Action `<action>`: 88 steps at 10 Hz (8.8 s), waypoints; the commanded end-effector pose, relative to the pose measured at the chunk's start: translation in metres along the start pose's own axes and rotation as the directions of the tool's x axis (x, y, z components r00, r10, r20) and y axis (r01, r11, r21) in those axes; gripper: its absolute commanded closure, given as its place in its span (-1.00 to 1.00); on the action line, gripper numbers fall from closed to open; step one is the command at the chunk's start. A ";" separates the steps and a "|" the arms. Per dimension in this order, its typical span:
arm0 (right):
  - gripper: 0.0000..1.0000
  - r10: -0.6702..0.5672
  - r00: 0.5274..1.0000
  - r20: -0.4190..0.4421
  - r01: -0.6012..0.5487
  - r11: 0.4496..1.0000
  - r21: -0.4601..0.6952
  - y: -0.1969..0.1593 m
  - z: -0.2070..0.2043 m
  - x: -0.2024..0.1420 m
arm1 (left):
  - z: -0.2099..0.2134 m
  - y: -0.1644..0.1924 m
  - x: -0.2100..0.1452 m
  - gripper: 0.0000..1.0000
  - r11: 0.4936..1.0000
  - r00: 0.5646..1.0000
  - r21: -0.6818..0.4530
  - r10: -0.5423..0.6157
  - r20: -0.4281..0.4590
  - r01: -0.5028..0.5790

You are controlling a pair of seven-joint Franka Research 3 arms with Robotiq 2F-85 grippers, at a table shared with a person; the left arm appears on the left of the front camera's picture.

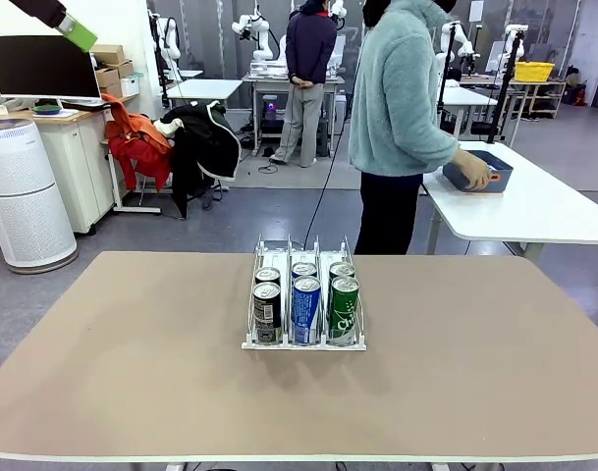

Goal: Fill the beverage cans into the dispenser.
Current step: Pick up the Pepsi coke handed by the human.

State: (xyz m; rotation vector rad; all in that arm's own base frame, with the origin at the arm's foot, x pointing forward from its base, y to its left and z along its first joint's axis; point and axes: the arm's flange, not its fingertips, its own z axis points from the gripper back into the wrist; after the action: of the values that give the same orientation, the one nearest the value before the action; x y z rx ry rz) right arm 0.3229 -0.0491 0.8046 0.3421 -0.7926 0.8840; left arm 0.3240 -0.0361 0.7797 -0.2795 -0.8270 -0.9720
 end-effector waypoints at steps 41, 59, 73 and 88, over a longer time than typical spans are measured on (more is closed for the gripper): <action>-1.00 0.001 1.000 -0.002 -0.001 1.000 0.001 0.001 0.000 0.000 | 0.000 0.000 0.000 -1.00 1.000 1.000 0.002 -0.002 -0.002 0.002; -1.00 0.001 1.000 -0.002 -0.001 1.000 0.001 0.001 0.000 0.000 | 0.000 0.000 0.000 -1.00 1.000 1.000 0.002 -0.002 -0.002 0.002; -1.00 0.001 1.000 -0.002 -0.001 1.000 0.001 0.001 0.000 0.000 | 0.000 0.000 0.000 -1.00 1.000 1.000 0.002 -0.002 -0.002 0.002; -1.00 0.001 1.000 -0.002 -0.001 1.000 0.001 0.001 0.000 0.000 | 0.000 0.000 0.000 -1.00 1.000 1.000 0.002 -0.002 -0.002 0.002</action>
State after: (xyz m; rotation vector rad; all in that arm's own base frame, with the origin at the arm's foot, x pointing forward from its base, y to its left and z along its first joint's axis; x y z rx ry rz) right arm 0.3229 -0.0491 0.8047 0.3419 -0.7928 0.8840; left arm 0.3240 -0.0361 0.7797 -0.2795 -0.8270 -0.9720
